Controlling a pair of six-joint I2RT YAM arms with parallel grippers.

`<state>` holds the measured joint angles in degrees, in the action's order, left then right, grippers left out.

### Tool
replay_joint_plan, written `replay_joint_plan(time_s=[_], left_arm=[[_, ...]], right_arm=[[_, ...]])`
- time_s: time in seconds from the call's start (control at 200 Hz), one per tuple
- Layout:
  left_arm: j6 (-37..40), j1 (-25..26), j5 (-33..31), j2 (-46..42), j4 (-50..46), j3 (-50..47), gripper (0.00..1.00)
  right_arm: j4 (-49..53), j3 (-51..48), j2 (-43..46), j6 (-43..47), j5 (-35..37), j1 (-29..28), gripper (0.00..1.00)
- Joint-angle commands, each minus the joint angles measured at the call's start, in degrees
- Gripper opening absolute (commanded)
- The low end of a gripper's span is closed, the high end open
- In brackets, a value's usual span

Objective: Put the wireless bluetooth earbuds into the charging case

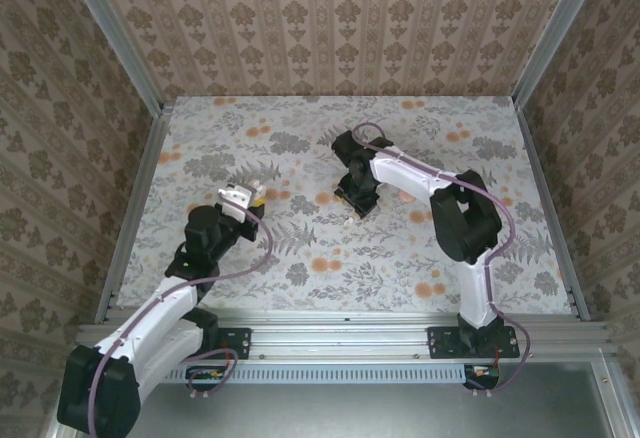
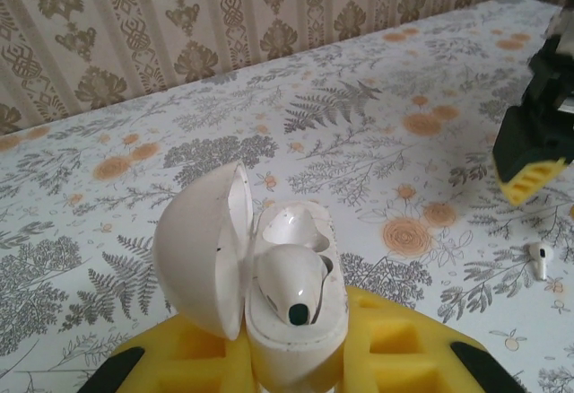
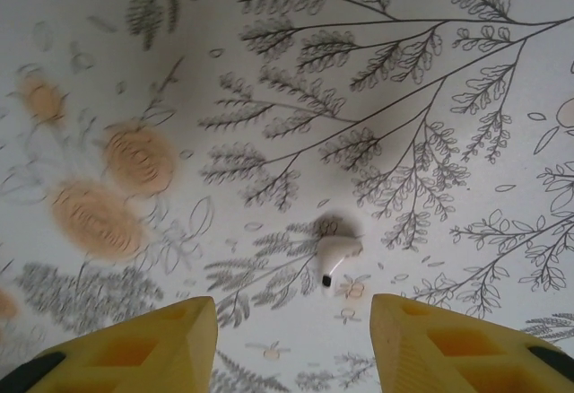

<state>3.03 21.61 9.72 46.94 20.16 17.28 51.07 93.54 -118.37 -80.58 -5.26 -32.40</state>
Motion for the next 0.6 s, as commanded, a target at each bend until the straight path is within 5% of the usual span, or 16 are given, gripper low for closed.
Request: replay_joint_plan(time_s=[0.0,0.595], left_arm=[[-1.58,-0.6,3.72,0.15,2.86,1.64,0.04],[-1.45,-1.35,3.56,0.9,3.2,1.22,0.04]], right_arm=[[9.73,5.64,-3.18,-4.39,1.3,0.28,0.47],[4.64,1.39,-5.05,-11.37,-2.72,0.14,0.48]])
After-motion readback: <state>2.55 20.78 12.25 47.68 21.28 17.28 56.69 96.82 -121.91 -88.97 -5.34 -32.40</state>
